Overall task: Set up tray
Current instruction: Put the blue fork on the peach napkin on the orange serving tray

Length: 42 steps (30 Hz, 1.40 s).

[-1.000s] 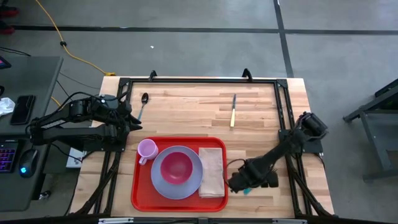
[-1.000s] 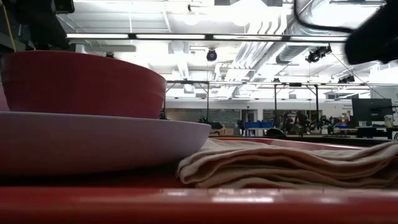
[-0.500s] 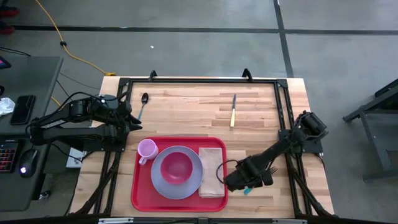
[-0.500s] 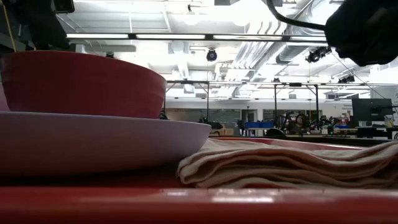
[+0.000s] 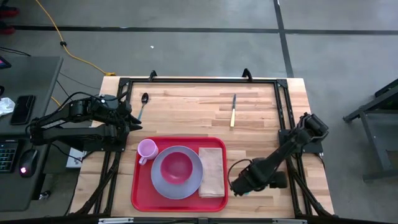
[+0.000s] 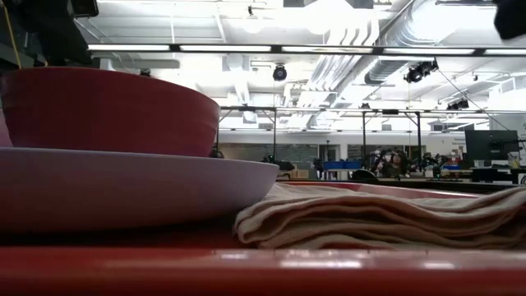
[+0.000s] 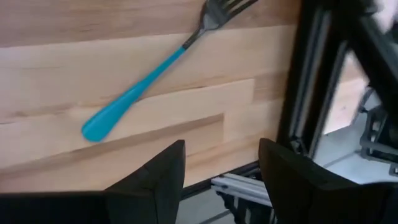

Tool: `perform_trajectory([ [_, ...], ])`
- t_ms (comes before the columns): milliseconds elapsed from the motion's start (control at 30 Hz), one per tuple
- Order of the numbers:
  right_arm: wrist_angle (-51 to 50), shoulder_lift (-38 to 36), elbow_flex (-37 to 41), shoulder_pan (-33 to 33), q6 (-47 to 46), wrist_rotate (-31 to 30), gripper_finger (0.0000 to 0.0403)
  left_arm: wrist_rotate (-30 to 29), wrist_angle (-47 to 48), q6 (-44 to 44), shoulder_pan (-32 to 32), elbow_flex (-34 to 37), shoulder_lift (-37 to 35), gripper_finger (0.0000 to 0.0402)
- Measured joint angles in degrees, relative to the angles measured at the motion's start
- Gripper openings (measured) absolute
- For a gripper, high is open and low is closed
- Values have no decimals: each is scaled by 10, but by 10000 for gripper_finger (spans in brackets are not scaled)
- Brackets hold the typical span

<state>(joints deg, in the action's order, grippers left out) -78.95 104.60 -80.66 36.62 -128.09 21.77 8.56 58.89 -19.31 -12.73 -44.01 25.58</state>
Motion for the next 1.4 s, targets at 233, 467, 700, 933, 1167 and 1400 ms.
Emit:
perform_trajectory([
  [233,-56,0,-75,19,-13,-8,183,-1,0,0,0,0,0,175],
  [467,-110,0,-157,31,-26,-13,183,-1,0,0,0,0,0,175],
  [700,-110,0,-222,38,-46,2,183,-1,0,0,0,0,0,175],
  [933,-110,0,-295,35,-51,13,183,15,0,0,0,0,0,175],
  [1167,-110,0,-302,22,-64,11,183,16,0,0,0,0,0,175],
  [1400,-109,0,-235,-14,-67,12,183,21,0,0,0,0,0,175],
])
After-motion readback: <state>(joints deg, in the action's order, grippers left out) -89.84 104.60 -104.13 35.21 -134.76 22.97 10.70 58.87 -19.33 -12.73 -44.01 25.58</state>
